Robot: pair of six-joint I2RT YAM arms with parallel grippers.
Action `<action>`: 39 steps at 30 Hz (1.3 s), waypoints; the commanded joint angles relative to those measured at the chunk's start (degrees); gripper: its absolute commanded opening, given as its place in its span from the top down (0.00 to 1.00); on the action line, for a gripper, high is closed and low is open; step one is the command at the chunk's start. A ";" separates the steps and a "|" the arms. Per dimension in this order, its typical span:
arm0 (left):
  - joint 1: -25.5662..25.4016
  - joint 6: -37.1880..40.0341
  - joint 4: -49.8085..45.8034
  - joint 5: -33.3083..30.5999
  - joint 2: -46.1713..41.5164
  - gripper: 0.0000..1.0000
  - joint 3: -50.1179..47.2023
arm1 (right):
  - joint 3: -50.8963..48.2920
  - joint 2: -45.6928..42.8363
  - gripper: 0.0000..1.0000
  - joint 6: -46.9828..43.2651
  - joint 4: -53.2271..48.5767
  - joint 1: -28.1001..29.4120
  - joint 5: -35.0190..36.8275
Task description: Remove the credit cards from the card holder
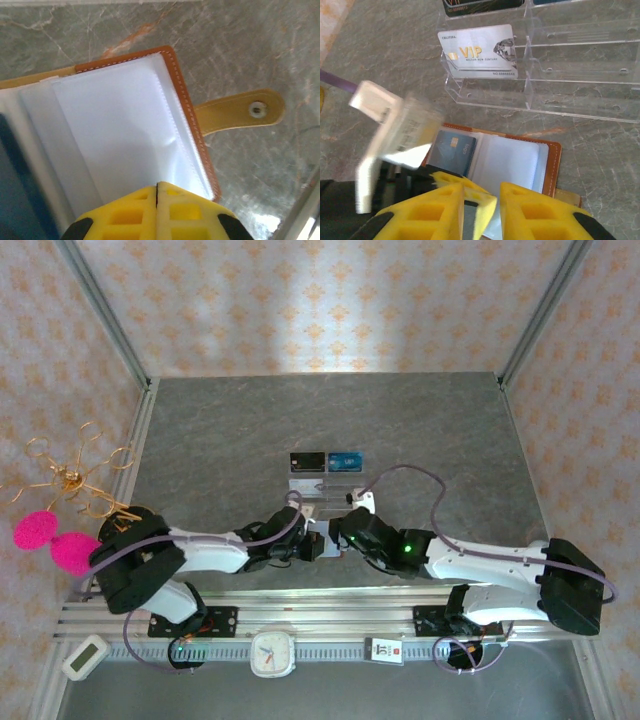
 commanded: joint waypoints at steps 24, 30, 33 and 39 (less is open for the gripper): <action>8.91 0.23 -0.70 -4.48 -16.24 0.96 -11.10 | 1.24 18.55 0.95 2.01 0.36 -3.99 -17.05; 8.91 0.15 -1.19 -6.16 -13.90 0.98 -11.10 | 7.39 16.71 0.75 -3.34 2.26 -4.07 -22.10; 8.94 -0.02 -2.07 -6.94 -13.46 0.98 -11.36 | 11.04 20.72 0.72 -3.49 2.08 -4.33 -23.66; 8.89 0.03 -2.50 -7.59 -14.47 0.98 -12.61 | 14.46 27.56 0.72 -1.78 1.96 -5.15 -24.19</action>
